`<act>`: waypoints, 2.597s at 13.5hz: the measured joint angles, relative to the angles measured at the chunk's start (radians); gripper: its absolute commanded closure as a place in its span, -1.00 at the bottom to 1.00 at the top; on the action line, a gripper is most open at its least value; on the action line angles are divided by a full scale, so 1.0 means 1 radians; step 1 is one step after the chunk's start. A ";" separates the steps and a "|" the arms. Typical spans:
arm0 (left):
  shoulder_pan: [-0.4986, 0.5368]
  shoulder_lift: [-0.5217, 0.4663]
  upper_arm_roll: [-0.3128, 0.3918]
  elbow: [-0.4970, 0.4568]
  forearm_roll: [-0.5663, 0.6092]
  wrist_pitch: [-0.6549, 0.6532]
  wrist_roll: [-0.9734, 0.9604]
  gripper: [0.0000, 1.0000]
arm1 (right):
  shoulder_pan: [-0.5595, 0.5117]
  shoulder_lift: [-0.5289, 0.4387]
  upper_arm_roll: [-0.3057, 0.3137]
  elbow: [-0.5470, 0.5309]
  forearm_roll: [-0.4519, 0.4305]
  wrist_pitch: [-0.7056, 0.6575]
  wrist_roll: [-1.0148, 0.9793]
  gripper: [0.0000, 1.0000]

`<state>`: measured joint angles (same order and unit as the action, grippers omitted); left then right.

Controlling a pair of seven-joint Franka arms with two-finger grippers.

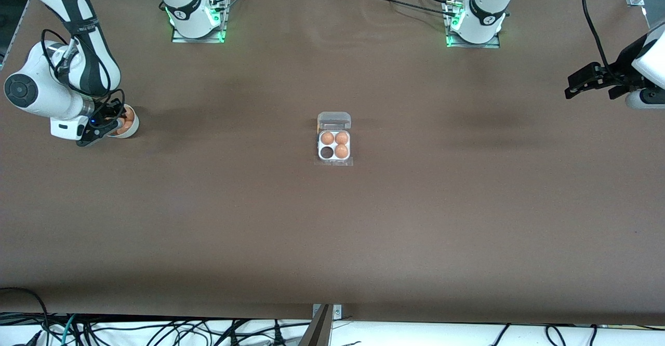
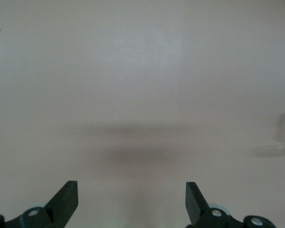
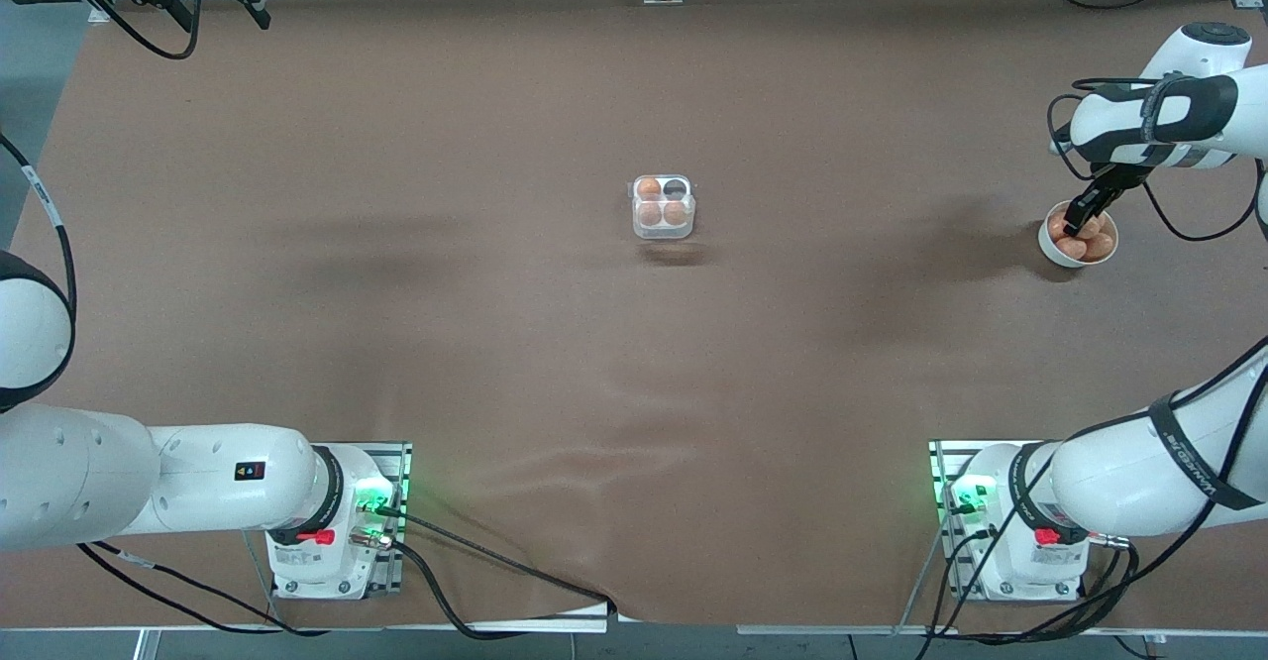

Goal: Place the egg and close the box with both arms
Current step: 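Close the right gripper on one brown egg in the bowl, then lift the egg and carry it to the clear egg box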

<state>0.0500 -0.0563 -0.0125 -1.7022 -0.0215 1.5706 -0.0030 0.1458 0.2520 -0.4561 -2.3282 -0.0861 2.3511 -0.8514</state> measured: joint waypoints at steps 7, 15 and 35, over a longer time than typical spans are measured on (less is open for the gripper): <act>0.000 0.001 0.000 0.000 0.000 0.000 0.000 -1.00 | 0.003 0.000 0.002 0.013 0.000 -0.008 0.000 0.44; 0.000 0.001 0.000 0.001 0.000 0.000 0.000 -1.00 | 0.044 0.025 0.012 0.207 0.013 -0.278 0.030 0.44; 0.001 0.001 0.000 0.002 0.000 0.000 0.000 -1.00 | 0.424 0.376 0.057 0.714 0.880 -0.440 0.091 0.44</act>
<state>0.0508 -0.0550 -0.0125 -1.7002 -0.0215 1.5706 -0.0030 0.5701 0.6285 -0.3988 -1.6140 0.7943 1.9107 -0.7606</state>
